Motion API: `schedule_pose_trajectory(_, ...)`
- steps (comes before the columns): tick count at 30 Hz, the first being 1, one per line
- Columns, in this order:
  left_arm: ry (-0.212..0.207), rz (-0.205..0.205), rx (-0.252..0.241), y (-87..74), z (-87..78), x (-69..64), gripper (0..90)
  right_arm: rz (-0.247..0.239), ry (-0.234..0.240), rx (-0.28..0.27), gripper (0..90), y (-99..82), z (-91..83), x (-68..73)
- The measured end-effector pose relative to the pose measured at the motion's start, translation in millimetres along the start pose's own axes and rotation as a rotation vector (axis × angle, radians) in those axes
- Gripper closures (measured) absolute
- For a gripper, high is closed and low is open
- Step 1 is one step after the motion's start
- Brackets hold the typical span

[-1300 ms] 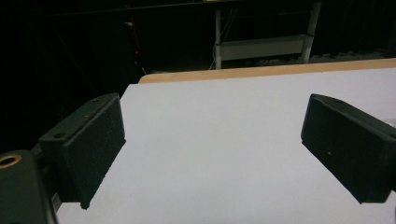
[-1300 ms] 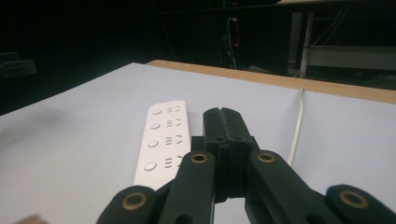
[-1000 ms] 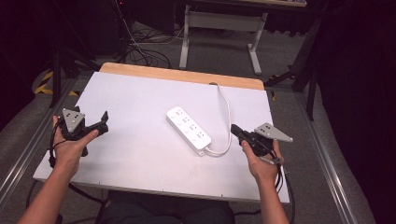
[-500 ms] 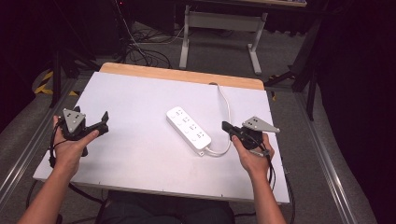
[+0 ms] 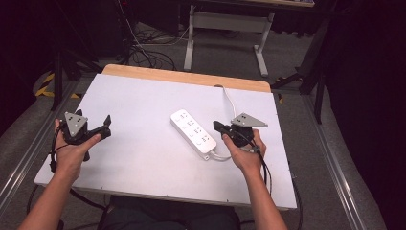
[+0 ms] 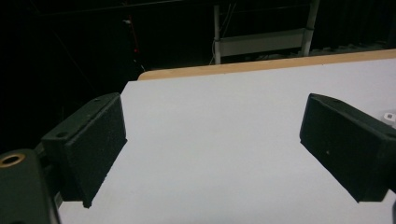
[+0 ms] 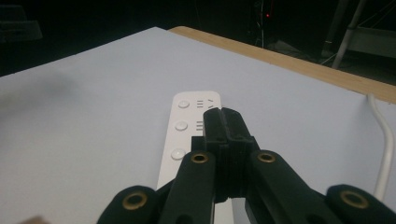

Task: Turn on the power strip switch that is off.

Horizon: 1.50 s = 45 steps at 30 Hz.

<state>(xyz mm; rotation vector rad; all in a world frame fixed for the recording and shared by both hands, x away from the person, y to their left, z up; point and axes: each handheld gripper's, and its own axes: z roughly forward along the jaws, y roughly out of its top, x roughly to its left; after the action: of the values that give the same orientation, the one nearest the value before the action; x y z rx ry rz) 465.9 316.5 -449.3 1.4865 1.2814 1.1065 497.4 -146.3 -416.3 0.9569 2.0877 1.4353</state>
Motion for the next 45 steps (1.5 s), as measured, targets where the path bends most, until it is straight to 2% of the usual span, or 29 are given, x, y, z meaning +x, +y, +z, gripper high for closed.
schedule_pose_trajectory(6,0.001,0.018,-0.002,-1.2,-3.7,-0.2,8.1,-0.008,0.015,0.013,90.0,1.7,8.1,2.7)
schedule_pose_trajectory(11,0.003,0.017,-0.001,-1.7,-4.9,1.1,8.1,-0.013,0.023,0.014,90.0,5.0,14.4,4.5)
schedule_pose_trajectory(17,-0.002,0.024,0.000,-1.9,-4.7,-0.3,8.3,-0.047,0.036,0.034,90.0,10.1,30.4,12.3)
schedule_pose_trajectory(25,-0.018,0.036,-0.008,-1.6,-5.4,-2.7,8.3,-0.040,0.040,0.043,90.0,13.6,45.6,16.5)
schedule_pose_trajectory(31,-0.035,0.033,-0.020,-0.9,-5.6,-3.9,8.3,-0.038,0.054,0.069,90.0,12.8,62.6,23.2)
schedule_pose_trajectory(32,-0.036,0.034,-0.021,-0.8,-5.7,-4.1,8.4,-0.051,0.058,0.080,90.0,12.0,67.2,25.6)
schedule_pose_trajectory(39,-0.043,0.033,-0.023,-0.3,-6.1,-4.6,8.3,-0.060,0.068,0.101,90.0,12.3,79.5,28.5)
schedule_pose_trajectory(45,-0.050,0.038,-0.027,-0.5,-6.1,-5.2,8.4,-0.074,0.068,0.144,90.0,12.9,95.7,33.4)
